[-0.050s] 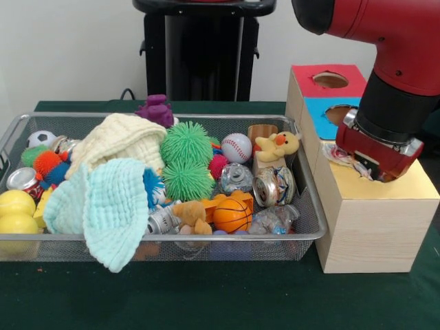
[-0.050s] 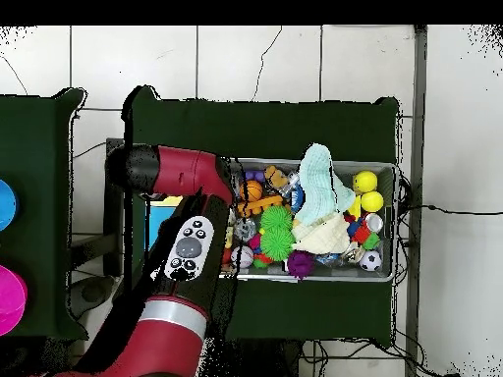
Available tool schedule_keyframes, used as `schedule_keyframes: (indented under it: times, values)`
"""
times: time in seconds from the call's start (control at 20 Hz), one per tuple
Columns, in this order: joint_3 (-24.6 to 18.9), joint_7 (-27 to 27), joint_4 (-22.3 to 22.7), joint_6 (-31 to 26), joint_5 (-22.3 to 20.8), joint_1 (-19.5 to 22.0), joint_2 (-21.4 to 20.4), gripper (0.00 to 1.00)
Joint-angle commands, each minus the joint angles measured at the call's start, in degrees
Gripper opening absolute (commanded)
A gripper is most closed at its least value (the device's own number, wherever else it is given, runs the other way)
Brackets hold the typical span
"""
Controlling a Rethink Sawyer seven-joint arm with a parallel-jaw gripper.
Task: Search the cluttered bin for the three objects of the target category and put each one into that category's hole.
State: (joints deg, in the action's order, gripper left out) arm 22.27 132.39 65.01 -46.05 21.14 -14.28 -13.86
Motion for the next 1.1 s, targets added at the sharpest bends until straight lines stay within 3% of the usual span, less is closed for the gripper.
schedule_keyframes:
  times: [0.05, 0.3, 1.1]
  values:
    - [2.2, 7.6, -2.1, -8.4, -2.9, 1.9, -3.9, 0.00]
    - [0.2, 7.4, -2.6, -11.1, -1.7, 3.0, -5.4, 0.00]
    - [0.9, 7.7, -4.6, -11.7, -3.4, 2.3, -5.5, 0.00]
